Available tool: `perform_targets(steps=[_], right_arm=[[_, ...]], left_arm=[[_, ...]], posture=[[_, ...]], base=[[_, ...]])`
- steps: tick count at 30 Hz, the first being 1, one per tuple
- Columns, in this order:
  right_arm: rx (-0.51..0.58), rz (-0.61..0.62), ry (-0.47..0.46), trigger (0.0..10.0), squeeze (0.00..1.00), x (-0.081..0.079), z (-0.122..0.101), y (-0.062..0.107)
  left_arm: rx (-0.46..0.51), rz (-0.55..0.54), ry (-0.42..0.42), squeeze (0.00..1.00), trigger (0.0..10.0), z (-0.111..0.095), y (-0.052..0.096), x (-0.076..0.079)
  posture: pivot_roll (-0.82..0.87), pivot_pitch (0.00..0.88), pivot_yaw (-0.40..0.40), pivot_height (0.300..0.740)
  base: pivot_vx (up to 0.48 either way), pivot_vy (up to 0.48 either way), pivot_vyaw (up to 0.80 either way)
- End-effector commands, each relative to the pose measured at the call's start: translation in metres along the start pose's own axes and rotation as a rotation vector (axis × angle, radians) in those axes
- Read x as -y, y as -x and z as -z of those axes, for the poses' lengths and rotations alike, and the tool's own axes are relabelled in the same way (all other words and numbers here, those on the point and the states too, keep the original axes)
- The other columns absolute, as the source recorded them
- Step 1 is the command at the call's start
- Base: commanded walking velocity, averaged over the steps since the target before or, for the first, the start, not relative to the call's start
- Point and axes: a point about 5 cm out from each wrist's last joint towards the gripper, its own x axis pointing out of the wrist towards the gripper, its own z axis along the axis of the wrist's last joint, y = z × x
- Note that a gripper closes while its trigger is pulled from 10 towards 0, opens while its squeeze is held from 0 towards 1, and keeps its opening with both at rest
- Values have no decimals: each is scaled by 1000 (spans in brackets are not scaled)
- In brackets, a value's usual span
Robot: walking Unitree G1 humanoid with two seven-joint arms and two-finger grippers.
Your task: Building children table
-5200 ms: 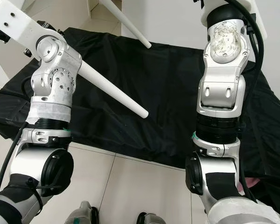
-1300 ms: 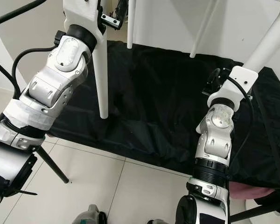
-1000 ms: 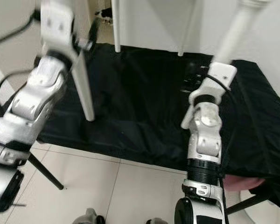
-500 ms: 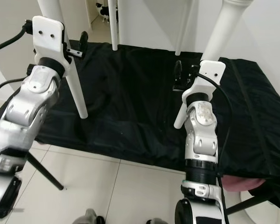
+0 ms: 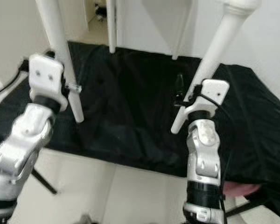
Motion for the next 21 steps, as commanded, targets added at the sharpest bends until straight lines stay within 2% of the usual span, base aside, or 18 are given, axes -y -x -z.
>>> perform_targets(steps=[1,21], right_arm=[[10,-16,-4,10000,0,-1,-3,-3],[10,-16,-4,10000,0,-1,-3,-3]], left_arm=[[8,-109,3,0,10000,-3,-6,-7],[8,-109,3,0,10000,-3,-6,-7]], posture=[[26,44,-116,740],[26,44,-116,740]], base=[[0,0,0],[0,0,0]])
